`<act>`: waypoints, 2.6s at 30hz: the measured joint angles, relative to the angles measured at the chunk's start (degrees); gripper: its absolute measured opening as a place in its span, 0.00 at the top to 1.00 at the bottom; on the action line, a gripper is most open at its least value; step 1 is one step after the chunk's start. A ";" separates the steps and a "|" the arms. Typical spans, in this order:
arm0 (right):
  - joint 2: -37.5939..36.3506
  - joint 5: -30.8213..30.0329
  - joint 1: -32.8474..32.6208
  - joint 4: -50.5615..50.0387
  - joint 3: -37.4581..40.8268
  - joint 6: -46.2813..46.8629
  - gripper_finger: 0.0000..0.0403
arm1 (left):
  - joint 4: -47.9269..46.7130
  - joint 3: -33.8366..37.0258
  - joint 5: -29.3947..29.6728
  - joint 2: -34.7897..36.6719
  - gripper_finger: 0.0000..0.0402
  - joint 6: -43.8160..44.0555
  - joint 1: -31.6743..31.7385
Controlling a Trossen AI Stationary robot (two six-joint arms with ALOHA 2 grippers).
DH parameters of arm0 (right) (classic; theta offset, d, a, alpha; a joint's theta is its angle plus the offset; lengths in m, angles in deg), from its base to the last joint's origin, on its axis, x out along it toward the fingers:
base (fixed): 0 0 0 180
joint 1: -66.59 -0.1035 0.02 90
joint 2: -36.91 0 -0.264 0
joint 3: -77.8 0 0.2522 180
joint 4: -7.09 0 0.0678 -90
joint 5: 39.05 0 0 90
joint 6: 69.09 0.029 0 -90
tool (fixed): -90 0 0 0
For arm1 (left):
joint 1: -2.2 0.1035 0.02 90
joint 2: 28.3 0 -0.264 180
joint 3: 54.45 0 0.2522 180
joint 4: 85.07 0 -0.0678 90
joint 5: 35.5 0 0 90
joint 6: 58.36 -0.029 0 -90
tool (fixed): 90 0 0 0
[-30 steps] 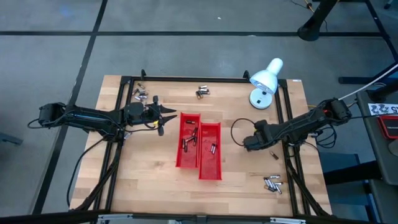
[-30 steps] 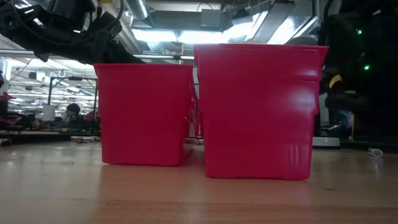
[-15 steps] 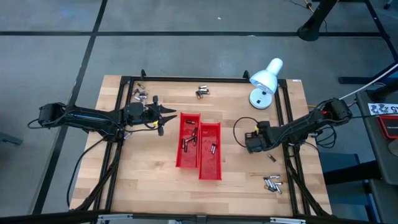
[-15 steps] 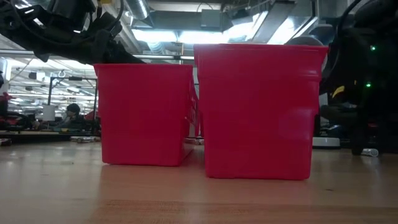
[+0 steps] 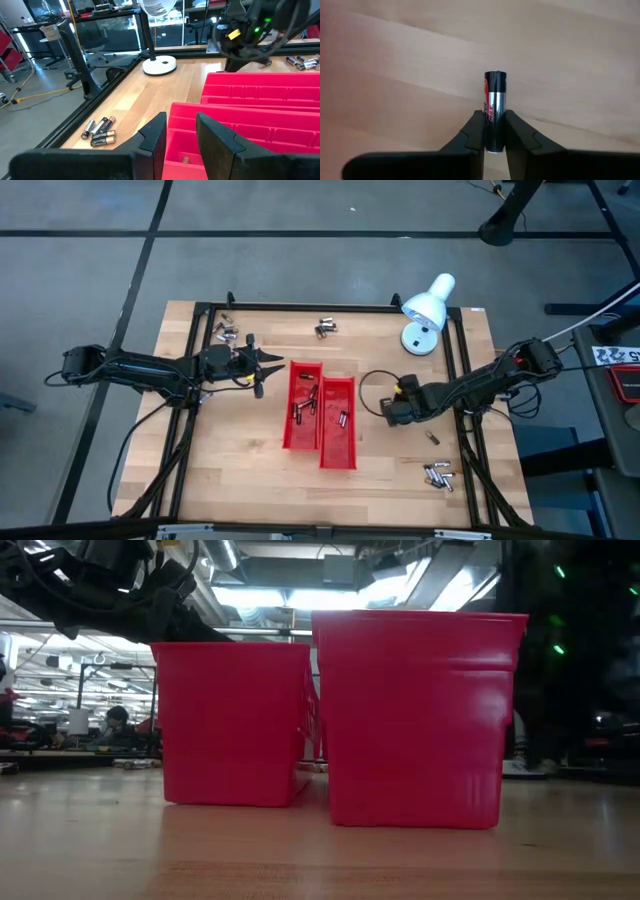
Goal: Sort batteries
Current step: Put the silver battery into the right red bin, then put the black battery into the left red bin
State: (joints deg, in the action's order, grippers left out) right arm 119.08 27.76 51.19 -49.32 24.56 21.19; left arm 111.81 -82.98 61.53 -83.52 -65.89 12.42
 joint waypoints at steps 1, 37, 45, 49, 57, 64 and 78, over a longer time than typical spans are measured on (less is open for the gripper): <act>0.00 -1.18 0.00 0.54 -1.37 -1.11 0.90 | -0.01 0.00 0.01 0.00 0.76 0.00 0.01; 8.22 -2.03 0.04 29.26 -15.66 -48.92 0.78 | 0.28 -0.02 0.01 0.00 0.76 -0.44 0.01; 7.52 2.66 -0.97 27.52 -20.14 -54.21 0.78 | 0.25 -0.02 0.02 0.00 0.76 -0.40 0.02; 7.39 7.76 -4.04 20.84 -24.23 -50.25 0.78 | 0.24 -0.02 0.00 0.00 0.76 -0.39 0.01; 7.28 0.63 -18.01 9.96 -31.79 -33.66 0.78 | 0.29 -0.02 -0.08 0.00 0.76 -0.03 -0.15; 11.64 1.56 -26.71 4.43 -31.74 -18.82 0.78 | 0.48 -0.02 -4.38 0.00 0.76 2.42 -0.41; 21.28 13.32 -27.05 0.82 -31.68 -6.81 0.57 | 9.22 -0.02 -4.59 0.07 0.76 0.83 -5.07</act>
State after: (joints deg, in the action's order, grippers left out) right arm 140.36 41.09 24.13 -48.49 -7.12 14.38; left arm 121.03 -83.00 56.94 -83.45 -65.06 7.35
